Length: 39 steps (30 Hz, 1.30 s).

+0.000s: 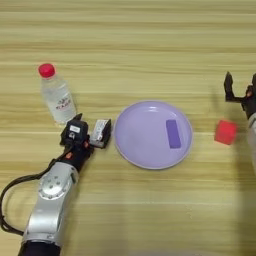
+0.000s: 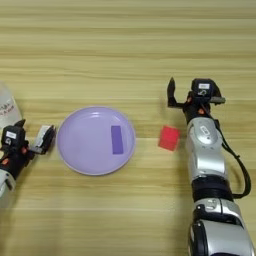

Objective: Move the objects on the table

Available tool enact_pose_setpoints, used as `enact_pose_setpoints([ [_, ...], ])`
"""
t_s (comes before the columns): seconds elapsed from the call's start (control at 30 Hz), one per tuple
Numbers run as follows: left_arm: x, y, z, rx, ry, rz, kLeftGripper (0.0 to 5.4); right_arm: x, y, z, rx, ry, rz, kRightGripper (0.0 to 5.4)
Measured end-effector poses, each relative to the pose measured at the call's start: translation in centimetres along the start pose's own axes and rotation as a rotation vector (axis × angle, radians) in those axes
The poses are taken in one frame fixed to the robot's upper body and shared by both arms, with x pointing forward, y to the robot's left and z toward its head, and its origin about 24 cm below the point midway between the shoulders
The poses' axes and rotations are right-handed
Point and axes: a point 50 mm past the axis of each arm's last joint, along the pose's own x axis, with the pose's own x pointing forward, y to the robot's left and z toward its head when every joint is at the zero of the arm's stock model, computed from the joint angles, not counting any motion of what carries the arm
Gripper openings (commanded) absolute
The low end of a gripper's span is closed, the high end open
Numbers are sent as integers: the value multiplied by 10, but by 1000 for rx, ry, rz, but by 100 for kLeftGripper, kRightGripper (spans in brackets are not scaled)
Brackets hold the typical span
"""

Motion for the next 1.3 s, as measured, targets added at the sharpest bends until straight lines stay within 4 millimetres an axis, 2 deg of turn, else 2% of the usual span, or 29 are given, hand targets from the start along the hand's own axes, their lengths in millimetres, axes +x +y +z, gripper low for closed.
enact_pose_setpoints([
  [0.17,-2,2,-1,2,4,10,539,0,0,0,0,0,0,540],
  [0.5,-10,5,3,19,2,23,539,0,1,0,0,-1,2,540],
  [0.83,-14,2,-1,18,29,14,539,0,2,0,6,0,4,540],
  [1.07,-15,-7,-6,9,46,-15,539,0,3,-1,7,1,5,540],
  [1.3,-16,-7,-10,10,63,-12,539,0,4,-1,11,1,6,540],
])
